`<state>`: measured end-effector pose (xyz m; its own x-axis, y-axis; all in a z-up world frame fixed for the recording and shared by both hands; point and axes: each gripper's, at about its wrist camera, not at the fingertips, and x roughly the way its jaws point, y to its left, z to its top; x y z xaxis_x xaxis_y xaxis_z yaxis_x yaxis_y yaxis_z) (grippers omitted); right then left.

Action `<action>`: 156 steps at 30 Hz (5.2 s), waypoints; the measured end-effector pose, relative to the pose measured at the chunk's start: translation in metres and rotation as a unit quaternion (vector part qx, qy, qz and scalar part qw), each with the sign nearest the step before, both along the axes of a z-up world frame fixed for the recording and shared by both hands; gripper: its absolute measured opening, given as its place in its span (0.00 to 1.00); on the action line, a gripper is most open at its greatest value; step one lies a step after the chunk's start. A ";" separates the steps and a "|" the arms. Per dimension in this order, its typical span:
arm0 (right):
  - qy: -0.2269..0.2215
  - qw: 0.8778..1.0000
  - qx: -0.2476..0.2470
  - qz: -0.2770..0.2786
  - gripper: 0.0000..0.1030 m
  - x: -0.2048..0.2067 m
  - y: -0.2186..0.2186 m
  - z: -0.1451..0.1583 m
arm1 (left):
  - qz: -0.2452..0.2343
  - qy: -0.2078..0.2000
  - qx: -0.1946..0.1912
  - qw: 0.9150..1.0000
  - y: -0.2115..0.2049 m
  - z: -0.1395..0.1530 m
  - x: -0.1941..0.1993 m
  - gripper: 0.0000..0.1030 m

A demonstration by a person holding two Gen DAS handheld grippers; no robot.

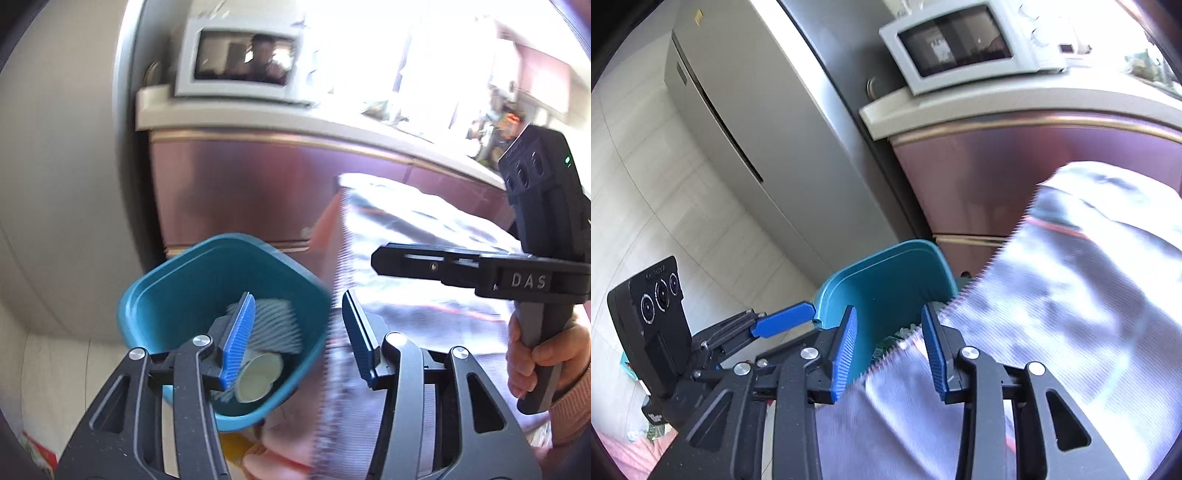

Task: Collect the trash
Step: 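Move both grippers back over the table toward the crumpled tissue, then grasp the crumpled white tissue with the left gripper while the right gripper grasps the gold snack bag, then lift the tissue and gold bag off the cloth with both grippers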

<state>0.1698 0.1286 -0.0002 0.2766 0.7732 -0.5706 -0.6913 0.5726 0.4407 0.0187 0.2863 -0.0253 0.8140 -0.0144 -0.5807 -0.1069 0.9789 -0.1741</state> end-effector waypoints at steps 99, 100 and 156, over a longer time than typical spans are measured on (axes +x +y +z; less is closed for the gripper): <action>-0.057 0.939 0.059 -0.333 0.01 -0.145 -0.379 -0.005 | -0.259 0.029 0.032 0.965 -0.260 0.019 0.059 0.09; -0.057 0.940 0.059 -0.330 0.01 -0.145 -0.377 -0.004 | -0.256 0.027 0.032 0.966 -0.257 0.020 0.056 0.09; 0.003 0.961 0.168 -0.221 0.02 -0.106 -0.318 -0.004 | -0.198 -0.003 0.039 0.979 -0.197 0.041 -0.001 0.09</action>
